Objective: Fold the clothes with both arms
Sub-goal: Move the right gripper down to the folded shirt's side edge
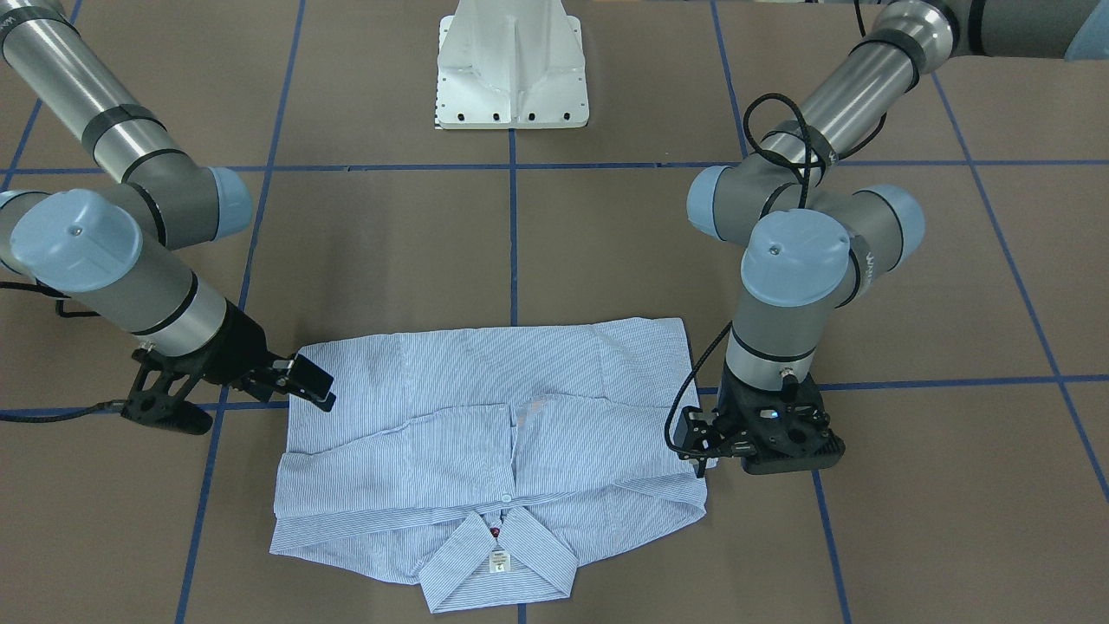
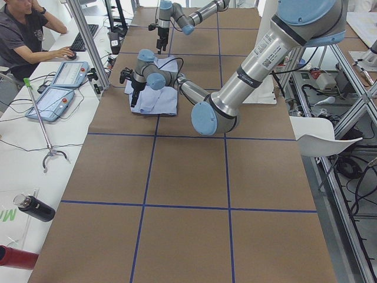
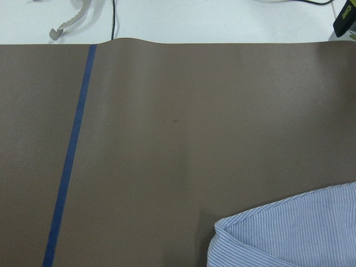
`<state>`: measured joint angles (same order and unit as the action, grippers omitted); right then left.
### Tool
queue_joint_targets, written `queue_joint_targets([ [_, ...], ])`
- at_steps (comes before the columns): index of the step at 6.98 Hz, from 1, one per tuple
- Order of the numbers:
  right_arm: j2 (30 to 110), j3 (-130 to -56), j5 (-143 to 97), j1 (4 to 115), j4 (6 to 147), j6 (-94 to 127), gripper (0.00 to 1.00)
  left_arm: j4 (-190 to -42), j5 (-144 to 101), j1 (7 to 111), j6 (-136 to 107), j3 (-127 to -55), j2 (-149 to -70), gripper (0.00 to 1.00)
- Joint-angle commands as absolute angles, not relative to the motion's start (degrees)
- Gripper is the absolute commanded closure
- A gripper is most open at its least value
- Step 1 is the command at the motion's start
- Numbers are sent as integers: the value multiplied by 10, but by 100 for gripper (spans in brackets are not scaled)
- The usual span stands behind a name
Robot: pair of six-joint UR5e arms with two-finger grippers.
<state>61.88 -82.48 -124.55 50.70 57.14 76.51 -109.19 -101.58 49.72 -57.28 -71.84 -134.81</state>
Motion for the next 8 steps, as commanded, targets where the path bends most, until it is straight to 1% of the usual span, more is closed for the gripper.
queue_joint_targets([
  [1,665,-860,-1241,479,573,766,0,-1087,-1016,497,-574,-725,-1347,0],
  [3,660,-844,-1237,472,577,759,0,-1067,-1016,497,-576,-748,-1346,0],
  [4,654,-833,-1229,468,578,759,0,-1067,-1016,497,-577,-748,-1345,0],
  [5,648,-828,-1229,468,578,759,8,-1067,-1015,498,-577,-748,-1344,0],
  [6,649,-828,-1230,469,578,759,34,-1068,-1015,499,-577,-748,-1344,0],
  [8,653,-836,-1234,472,576,758,98,-1068,-1015,499,-579,-748,-1344,0],
])
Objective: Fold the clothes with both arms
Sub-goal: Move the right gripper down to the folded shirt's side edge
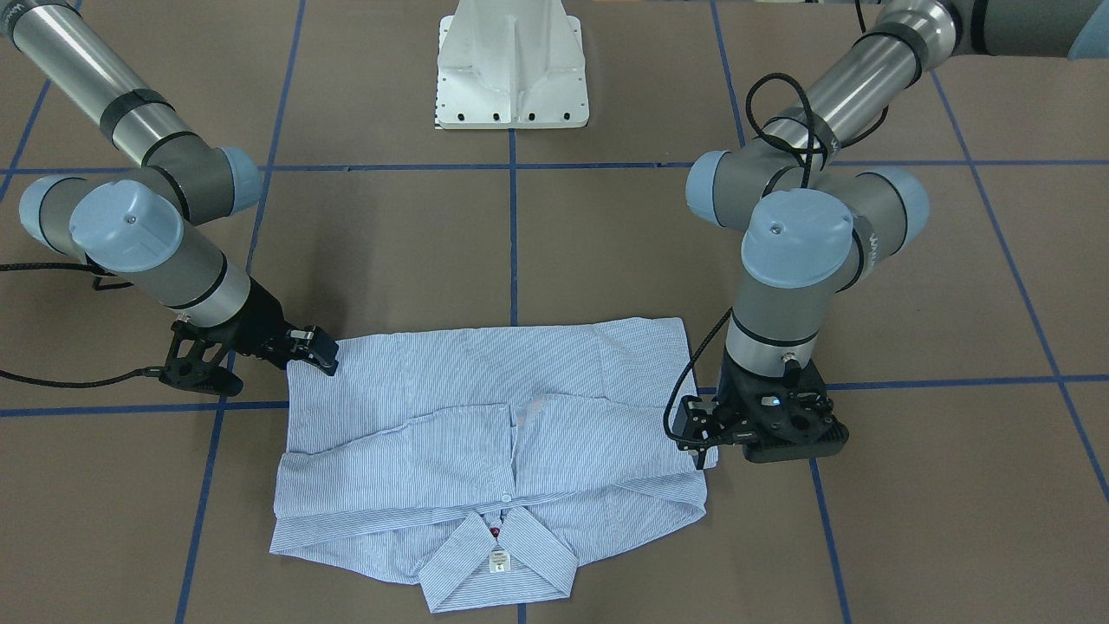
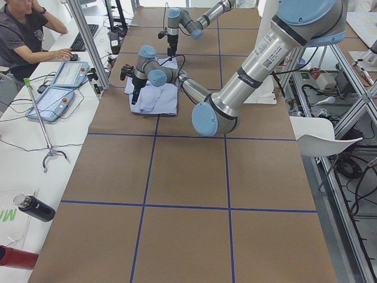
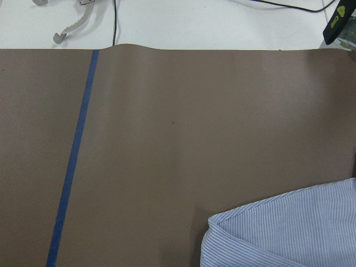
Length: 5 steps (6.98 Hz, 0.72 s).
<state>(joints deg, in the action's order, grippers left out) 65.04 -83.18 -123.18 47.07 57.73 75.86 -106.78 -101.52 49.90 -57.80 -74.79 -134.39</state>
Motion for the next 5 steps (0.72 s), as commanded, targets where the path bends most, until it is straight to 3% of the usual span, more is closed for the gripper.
queue_joint_targets([
  [1,659,-849,-1234,473,576,761,100,-1068,-1015,499,-579,-748,-1344,0],
  [5,772,-989,-1289,469,575,759,100,-1067,-1014,500,-581,-751,-1344,0],
])
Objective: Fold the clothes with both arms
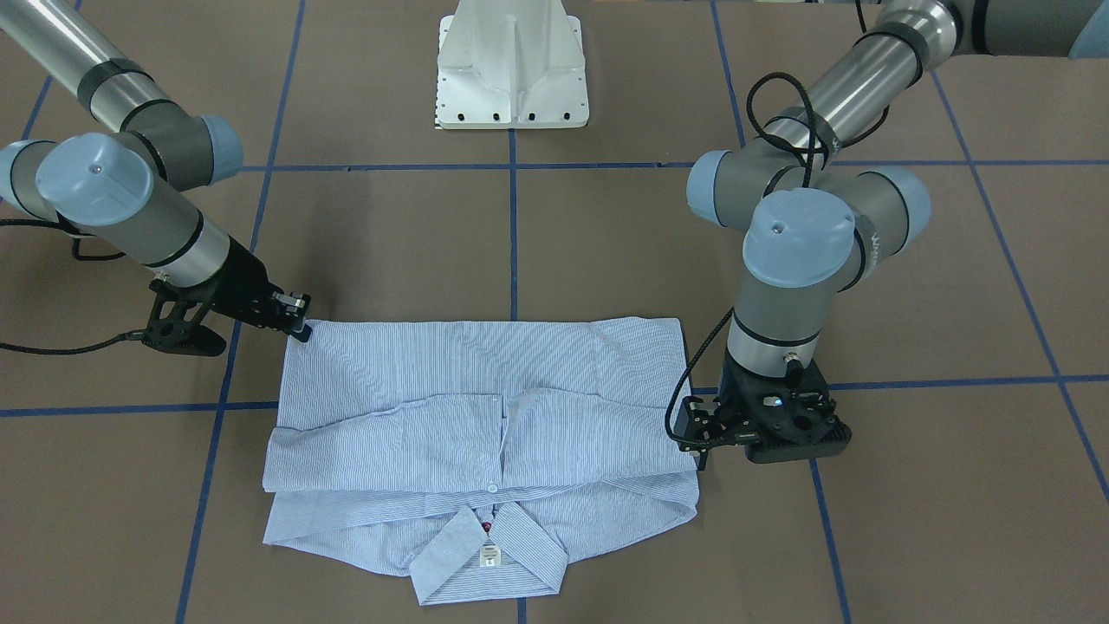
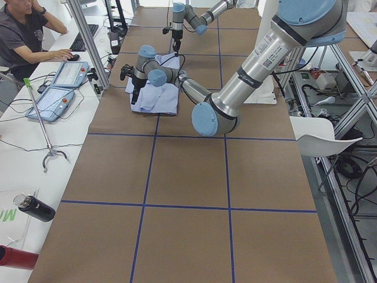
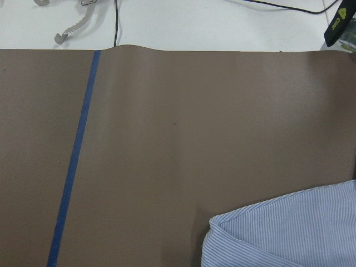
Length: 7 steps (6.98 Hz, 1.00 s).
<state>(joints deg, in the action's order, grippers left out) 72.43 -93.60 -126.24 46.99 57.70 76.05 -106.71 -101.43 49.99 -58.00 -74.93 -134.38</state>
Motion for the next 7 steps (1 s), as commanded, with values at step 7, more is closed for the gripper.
queue_joint_targets([
  [7,950,-1187,-1414,282,572,846,100,-1058,-1014,501,-590,-785,-1325,0],
])
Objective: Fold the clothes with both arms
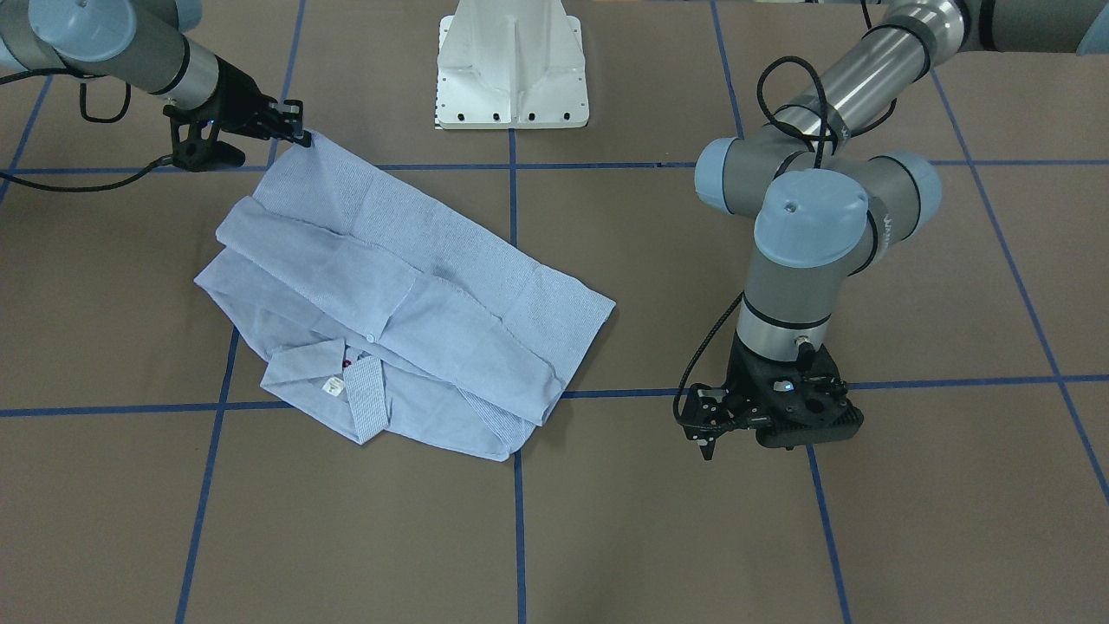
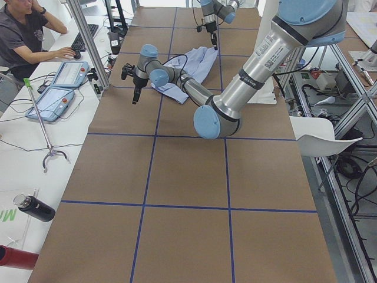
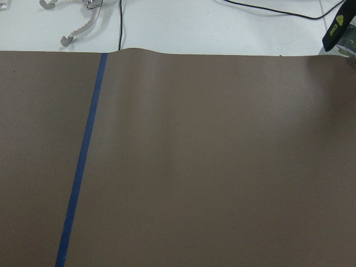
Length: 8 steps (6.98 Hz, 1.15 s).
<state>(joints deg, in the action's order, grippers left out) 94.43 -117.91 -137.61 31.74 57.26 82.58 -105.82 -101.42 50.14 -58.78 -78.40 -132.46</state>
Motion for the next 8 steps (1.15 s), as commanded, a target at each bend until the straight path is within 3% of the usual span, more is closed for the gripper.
queue_joint_targets([
  [1,954,-1194,-1415,250,573,866,100,-1058,-1013,501,-591,-787,-1325,0],
  [3,976,-1215,-1417,222,572,882,100,-1058,-1015,499,-594,-803,-1320,0],
  [5,977,-1216,-1434,228,572,883,1,-1059,-1017,479,-610,-829,-1305,0],
  [8,939,-1206,-1427,305,572,882,0,-1067,-1050,401,-645,-944,-1242,0],
])
